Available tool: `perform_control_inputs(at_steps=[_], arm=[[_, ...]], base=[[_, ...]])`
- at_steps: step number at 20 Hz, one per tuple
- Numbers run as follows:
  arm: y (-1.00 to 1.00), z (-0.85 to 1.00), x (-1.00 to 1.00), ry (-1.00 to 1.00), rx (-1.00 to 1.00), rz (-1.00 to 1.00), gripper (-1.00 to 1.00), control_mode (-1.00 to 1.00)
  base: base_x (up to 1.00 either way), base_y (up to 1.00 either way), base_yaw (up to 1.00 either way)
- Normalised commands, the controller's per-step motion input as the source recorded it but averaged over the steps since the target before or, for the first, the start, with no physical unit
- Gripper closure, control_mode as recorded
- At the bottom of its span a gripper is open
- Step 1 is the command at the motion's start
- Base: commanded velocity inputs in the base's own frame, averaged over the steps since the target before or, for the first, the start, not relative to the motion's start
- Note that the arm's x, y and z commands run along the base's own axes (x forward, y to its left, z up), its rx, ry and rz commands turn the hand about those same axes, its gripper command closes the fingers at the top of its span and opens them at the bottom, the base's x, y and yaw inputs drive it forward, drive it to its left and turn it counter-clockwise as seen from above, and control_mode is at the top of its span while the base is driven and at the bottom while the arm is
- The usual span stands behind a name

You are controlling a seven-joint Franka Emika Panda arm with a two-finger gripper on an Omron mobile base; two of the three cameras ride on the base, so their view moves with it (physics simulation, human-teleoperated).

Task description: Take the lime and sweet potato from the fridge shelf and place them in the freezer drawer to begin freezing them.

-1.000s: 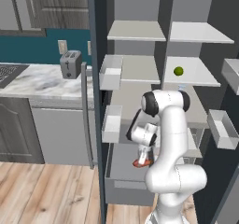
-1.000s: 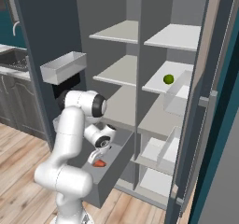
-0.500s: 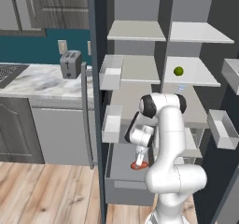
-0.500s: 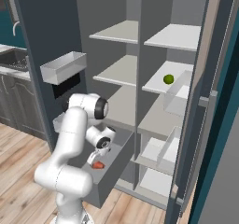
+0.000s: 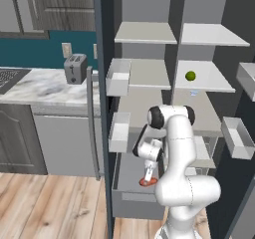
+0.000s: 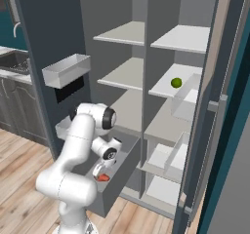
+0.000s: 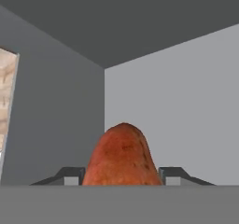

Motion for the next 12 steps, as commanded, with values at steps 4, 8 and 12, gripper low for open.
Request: perform_control_inputs(at_steps=[4, 8, 12], arm=[[0.00, -0.42, 0.00, 0.04, 0.00, 0.00, 1.00, -1.00], [0.01, -0.39, 0.00, 0.03, 0.00, 0.00, 1.00, -1.00], [0.02, -0.38, 0.00, 0.03, 0.00, 0.00, 1.00, -1.00]], base=[[0.00, 0.00, 0.00], [0.00, 0.00, 0.00], [0.00, 0.00, 0.00]])
